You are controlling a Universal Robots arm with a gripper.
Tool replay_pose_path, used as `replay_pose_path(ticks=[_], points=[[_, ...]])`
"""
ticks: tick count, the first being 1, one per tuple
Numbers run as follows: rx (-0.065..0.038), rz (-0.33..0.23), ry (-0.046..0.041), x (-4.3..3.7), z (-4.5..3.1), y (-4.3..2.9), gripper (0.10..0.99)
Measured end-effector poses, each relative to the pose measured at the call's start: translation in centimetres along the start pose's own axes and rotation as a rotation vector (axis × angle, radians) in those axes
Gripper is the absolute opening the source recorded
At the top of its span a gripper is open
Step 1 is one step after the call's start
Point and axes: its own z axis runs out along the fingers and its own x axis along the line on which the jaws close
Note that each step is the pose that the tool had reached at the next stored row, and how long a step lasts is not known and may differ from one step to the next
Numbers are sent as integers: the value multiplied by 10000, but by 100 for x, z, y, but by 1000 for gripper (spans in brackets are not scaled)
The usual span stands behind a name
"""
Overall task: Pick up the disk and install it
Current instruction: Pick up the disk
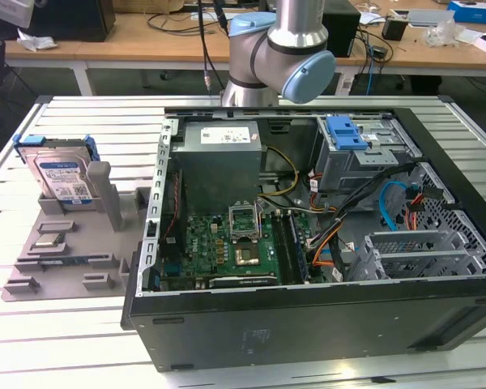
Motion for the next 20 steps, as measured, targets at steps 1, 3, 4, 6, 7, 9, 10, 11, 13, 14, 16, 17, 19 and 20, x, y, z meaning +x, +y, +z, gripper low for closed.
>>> replay_pose_path(ticks=[1,3,4,6,7,9,10,11,13,14,16,17,19,20], points=[[-1,-88,3,0,0,0,106],[-4,-314,13,0,0,0,106],[-6,-461,19,0,0,0,106],[-10,-724,29,0,0,0,106],[-11,-843,35,0,0,0,106],[-13,-957,39,0,0,0,106],[-13,-958,40,0,0,0,106],[-13,-959,39,0,0,0,106],[-13,-959,39,0,0,0,106],[-13,-960,39,0,0,0,106],[-14,-961,40,0,0,0,106],[-13,-961,40,0,0,0,106],[-13,-962,39,0,0,0,114],[-13,-962,39,0,0,0,114]])
